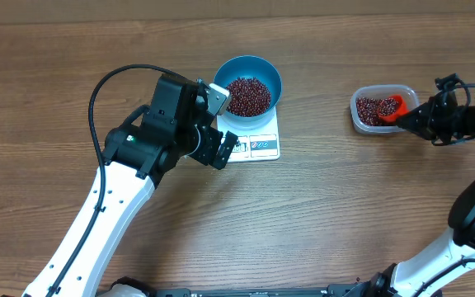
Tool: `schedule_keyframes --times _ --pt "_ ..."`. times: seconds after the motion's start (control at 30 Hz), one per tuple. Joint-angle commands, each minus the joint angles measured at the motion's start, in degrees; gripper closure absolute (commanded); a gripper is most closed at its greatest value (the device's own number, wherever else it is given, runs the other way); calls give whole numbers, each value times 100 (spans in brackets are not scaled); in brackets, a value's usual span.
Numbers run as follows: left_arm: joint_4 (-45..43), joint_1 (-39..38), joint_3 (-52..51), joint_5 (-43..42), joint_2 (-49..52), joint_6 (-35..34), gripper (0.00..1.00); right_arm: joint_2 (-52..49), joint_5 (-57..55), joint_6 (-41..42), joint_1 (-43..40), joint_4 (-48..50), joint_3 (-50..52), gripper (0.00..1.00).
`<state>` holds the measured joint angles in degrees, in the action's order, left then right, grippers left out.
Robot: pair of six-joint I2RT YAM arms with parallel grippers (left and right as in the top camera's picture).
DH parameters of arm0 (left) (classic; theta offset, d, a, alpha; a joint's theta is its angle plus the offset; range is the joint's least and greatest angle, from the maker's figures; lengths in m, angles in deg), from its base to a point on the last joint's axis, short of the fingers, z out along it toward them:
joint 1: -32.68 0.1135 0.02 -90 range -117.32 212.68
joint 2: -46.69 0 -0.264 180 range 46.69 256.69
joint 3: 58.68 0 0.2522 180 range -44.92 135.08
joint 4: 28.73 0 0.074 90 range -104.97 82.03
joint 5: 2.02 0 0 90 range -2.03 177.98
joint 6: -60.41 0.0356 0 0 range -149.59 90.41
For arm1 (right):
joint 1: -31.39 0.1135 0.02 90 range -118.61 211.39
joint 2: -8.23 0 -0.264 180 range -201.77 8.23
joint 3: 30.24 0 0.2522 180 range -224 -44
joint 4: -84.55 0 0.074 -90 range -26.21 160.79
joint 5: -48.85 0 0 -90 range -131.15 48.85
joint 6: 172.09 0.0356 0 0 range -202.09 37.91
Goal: Scoop item into bowl and weigh 150g on scale
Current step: 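Lower the scoop into the beans in the tub and fill it, then carry the filled scoop with the right gripper over the teal bowl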
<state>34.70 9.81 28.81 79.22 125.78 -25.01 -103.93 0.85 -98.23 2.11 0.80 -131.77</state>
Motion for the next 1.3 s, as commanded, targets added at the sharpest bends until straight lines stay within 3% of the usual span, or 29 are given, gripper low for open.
schedule_keyframes --times 0.0,0.83,1.27 --pt "-22 -2 -11 35 -33 -74 1 -79 616 -409 -98 -81 37 96" --pt "-22 -2 -11 35 -33 -74 1 -57 1930 -1471 -173 -1084 -236 96" --pt "-22 -2 -11 35 -33 -74 0 -57 2439 -1541 909 -1086 -240 96"
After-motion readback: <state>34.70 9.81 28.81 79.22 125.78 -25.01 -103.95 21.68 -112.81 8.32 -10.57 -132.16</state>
